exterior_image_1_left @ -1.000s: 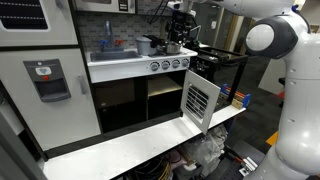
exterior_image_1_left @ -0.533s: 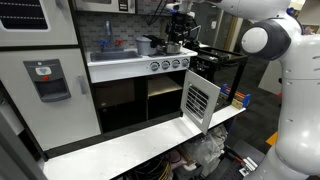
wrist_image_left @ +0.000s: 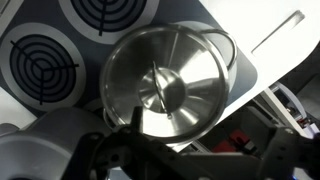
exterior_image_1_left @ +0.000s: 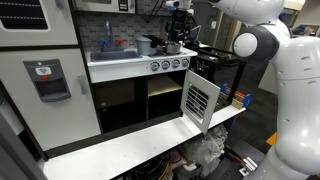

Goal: Open the kitchen cabinet, take the lid off the silver pot and put it in the kitchen cabinet

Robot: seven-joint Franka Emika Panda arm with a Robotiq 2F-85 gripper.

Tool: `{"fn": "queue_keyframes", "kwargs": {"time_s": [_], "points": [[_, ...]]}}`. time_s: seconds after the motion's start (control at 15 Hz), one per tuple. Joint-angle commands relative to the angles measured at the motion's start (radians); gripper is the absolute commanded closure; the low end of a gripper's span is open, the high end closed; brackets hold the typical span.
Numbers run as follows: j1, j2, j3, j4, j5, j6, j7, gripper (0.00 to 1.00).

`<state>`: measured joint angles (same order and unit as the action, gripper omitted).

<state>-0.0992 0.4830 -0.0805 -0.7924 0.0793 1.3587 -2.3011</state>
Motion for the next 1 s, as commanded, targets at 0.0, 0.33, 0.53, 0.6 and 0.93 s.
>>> {"fn": "queue_keyframes", "kwargs": {"time_s": [0.0,0.33,0.53,0.6,0.93], "points": [[-0.010,0.061,-0.002,0.101,-0.013,-0.047,-0.044,0.00],[-0.015,0.098,-0.004,0.147,-0.010,-0.061,-0.061,0.00],[-0.014,0.111,-0.004,0.163,-0.013,-0.063,-0.070,0.29],[-0.013,0.115,-0.004,0.168,-0.013,-0.064,-0.073,0.30],[-0.007,0.118,-0.006,0.178,-0.020,-0.069,-0.079,0.56]]}}
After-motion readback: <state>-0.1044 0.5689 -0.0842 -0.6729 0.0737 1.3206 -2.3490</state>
